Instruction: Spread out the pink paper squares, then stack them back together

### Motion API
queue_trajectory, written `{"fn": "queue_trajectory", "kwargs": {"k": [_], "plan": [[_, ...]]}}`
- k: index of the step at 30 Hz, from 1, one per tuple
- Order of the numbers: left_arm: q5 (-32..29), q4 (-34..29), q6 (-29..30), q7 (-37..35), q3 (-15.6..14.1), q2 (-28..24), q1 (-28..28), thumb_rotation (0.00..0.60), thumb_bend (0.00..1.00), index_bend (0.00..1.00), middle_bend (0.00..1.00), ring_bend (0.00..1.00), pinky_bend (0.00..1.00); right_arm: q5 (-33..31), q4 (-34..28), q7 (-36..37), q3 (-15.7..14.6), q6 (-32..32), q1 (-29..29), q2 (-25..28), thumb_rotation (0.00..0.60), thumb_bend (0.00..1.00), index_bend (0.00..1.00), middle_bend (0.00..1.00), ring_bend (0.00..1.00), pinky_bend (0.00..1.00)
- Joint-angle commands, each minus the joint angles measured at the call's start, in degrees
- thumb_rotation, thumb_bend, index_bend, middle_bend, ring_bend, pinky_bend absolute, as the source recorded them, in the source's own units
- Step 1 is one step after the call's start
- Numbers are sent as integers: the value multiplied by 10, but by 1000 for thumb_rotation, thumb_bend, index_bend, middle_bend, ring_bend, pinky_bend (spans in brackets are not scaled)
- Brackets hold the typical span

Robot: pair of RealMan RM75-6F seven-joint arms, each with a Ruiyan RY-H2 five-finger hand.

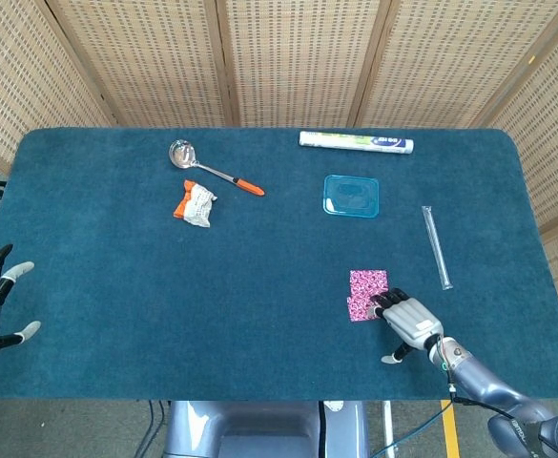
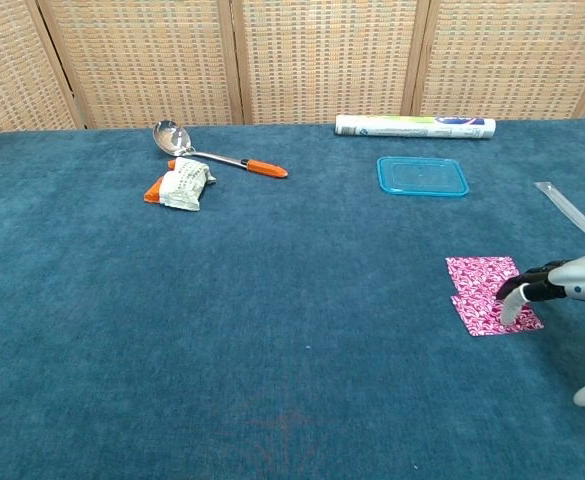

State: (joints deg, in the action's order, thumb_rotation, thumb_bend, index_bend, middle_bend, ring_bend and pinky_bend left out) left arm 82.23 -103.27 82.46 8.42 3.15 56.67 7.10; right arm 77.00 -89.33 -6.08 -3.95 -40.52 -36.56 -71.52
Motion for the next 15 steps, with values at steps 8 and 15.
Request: {"fn": "queue_trajectory", "kwargs": {"k": [8,15], "plan": [[1,1,0,-1,0,0,0,600,133,201,0,0,0,6,-22,-9,-7,-5,5,11,441,0,216,96,0,0],[2,1,0,-1,0,1,1,600,134,201,0,0,0,15,-39,-13,-2,-19,5,22,444,0,216,96,0,0]]}}
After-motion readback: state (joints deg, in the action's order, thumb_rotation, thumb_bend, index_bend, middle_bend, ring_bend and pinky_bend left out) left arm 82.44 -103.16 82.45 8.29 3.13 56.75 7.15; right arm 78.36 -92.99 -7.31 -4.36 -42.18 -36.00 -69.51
